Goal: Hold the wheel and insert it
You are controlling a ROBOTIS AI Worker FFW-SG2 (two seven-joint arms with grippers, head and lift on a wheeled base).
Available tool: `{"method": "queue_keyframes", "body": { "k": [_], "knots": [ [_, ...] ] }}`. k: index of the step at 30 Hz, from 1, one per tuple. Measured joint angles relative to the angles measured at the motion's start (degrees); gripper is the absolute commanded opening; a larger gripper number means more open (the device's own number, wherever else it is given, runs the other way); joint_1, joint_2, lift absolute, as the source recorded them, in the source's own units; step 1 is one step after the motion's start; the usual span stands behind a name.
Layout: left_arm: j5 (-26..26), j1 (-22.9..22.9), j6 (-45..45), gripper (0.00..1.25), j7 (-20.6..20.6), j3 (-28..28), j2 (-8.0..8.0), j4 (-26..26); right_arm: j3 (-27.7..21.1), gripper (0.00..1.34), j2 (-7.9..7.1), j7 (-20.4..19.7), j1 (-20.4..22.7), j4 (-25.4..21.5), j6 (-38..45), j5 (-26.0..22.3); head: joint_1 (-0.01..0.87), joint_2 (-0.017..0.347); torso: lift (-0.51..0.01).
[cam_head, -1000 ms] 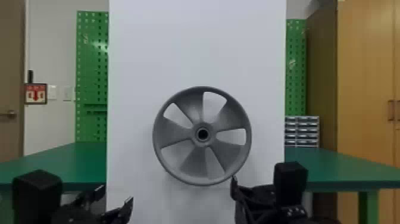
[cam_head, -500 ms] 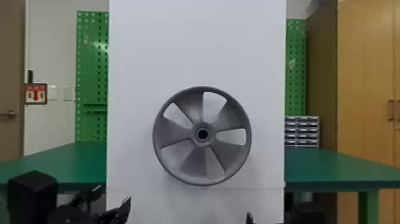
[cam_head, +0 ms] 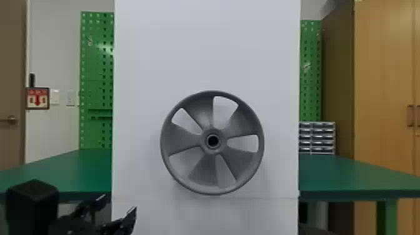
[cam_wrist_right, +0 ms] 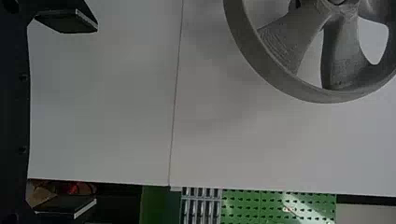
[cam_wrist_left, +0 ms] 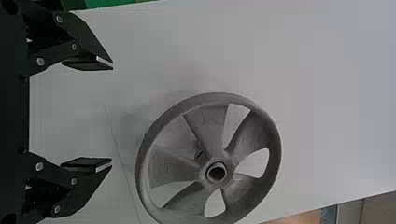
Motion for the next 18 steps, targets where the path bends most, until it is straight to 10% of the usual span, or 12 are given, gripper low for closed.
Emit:
{"method": "queue_keyframes", "body": {
  "k": [18],
  "knots": [
    [0.3,0.3,-0.1,0.74,0.0,0.4,0.09,0.0,-0.3,1.31,-0.31,1.7,2.7,1.8,-3.1,-0.4,0.0,0.0,-0.499]
  ]
}}
